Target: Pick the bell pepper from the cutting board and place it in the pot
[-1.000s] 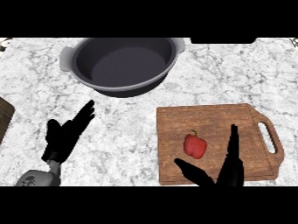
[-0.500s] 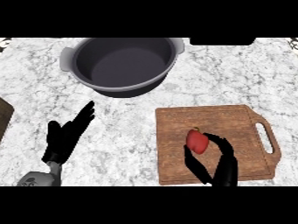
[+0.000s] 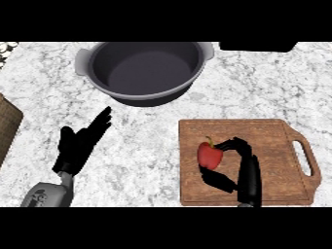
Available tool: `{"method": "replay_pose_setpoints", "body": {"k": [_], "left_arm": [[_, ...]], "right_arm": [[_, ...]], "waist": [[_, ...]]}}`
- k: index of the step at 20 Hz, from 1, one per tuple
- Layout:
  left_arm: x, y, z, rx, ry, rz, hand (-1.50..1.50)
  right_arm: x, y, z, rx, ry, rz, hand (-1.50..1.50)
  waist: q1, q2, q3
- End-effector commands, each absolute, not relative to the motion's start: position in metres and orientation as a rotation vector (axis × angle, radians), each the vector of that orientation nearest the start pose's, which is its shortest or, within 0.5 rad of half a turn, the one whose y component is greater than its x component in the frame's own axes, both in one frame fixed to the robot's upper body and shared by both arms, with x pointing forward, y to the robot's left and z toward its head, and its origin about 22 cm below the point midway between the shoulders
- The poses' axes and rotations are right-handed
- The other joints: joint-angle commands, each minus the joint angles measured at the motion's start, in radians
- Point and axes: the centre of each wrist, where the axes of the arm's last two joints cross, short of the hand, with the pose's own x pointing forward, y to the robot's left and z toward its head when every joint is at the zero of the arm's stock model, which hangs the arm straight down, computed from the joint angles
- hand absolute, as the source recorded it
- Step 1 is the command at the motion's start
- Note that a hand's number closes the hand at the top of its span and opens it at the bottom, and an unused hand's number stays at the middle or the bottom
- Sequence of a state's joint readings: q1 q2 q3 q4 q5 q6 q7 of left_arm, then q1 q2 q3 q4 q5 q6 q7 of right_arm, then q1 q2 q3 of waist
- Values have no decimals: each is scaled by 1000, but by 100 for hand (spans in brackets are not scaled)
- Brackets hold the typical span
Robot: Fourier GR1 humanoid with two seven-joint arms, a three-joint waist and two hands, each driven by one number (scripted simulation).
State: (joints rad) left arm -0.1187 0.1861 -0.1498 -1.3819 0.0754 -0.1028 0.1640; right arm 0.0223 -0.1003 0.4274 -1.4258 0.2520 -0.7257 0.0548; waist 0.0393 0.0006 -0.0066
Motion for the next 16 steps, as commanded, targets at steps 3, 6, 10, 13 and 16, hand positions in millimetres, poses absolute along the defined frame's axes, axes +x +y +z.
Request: {"method": "replay_pose_setpoints", "body": {"k": [3, 6, 10, 13, 16], "left_arm": [[272, 217, -8, -135, -1318, -377, 0], [273, 211, -8, -158, -1320, -392, 0], [274, 217, -6, -137, -1316, -388, 0], [272, 213, -11, -141, -1309, -390, 0], [272, 209, -9, -133, -1322, -365, 0]], "right_arm": [[249, -162, -14, -177, -1579, 450, 150], [276, -181, 9, -47, -1640, 531, 150], [310, -227, 33, 61, -1728, 642, 150], [339, -259, 58, 137, -1783, 675, 150], [360, -296, 70, 162, -1813, 725, 150]], "waist": [[113, 42, 20], [106, 48, 20], [94, 44, 18], [87, 45, 15], [79, 39, 14]]}}
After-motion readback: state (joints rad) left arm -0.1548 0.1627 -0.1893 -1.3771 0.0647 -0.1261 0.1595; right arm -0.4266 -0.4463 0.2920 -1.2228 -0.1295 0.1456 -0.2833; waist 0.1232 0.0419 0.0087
